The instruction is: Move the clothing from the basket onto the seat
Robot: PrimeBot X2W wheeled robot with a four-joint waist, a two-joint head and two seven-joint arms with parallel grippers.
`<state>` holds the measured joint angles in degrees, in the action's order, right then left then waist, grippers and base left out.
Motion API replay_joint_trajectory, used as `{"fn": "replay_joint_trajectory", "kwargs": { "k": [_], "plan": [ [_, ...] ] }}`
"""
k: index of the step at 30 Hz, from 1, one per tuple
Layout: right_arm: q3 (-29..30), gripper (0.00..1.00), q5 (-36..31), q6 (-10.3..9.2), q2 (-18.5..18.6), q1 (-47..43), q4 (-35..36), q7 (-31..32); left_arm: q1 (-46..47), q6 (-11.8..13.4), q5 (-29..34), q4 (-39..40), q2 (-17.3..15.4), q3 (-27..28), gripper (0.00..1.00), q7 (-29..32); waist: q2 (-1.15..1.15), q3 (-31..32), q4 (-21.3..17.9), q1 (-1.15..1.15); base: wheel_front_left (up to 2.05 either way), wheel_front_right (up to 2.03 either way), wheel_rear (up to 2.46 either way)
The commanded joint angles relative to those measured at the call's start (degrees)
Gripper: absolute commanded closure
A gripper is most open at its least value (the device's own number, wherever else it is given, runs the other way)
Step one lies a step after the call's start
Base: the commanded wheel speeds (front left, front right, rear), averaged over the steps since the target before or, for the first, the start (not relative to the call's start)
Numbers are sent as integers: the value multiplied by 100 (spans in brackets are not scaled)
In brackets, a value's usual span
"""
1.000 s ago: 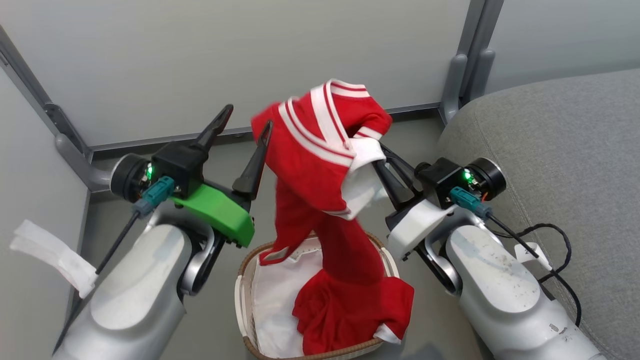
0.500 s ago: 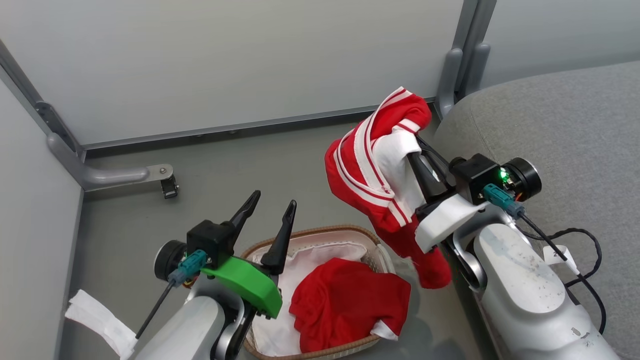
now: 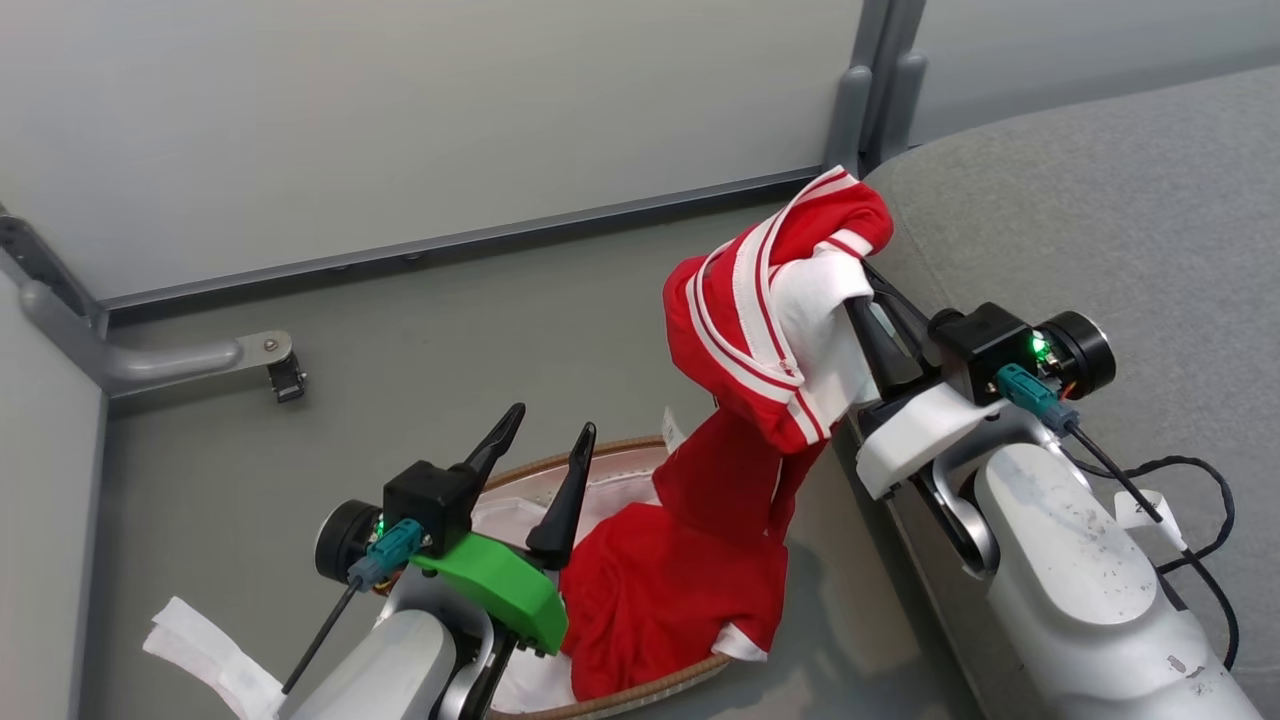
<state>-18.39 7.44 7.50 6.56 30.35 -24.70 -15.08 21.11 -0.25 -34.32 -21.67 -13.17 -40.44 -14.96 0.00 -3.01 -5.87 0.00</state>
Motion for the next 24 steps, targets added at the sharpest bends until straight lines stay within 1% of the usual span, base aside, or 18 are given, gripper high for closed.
{"fn": "replay_joint_trajectory", "kwargs": {
  "k": [1, 9, 15, 19, 24],
  "plan": [
    [27, 100, -53, -2, 60, 39, 47, -14, -15, -10, 75, 1, -5, 37, 0, -23, 0, -136, -268, 0, 0, 0, 0],
    [273, 100, -70, -3, 188, 59, 261, -14, 165, -44, 186, 66, 54, 51, 0, -25, 0, -480, -1036, 0, 0, 0, 0],
    [528, 100, -151, -3, 155, -46, 377, -14, 291, -78, 291, 117, 96, 2, 0, -26, 0, -738, -1584, 0, 0, 0, 0],
    [637, 100, -174, -3, 107, -118, 443, -14, 378, -102, 377, 131, 139, -62, 0, -20, 0, -869, -1817, 0, 0, 0, 0],
    [733, 100, -183, -3, 98, -161, 514, -13, 477, -96, 458, 138, 193, -136, 0, -20, 0, -1017, -1898, 0, 0, 0, 0]
  ]
}}
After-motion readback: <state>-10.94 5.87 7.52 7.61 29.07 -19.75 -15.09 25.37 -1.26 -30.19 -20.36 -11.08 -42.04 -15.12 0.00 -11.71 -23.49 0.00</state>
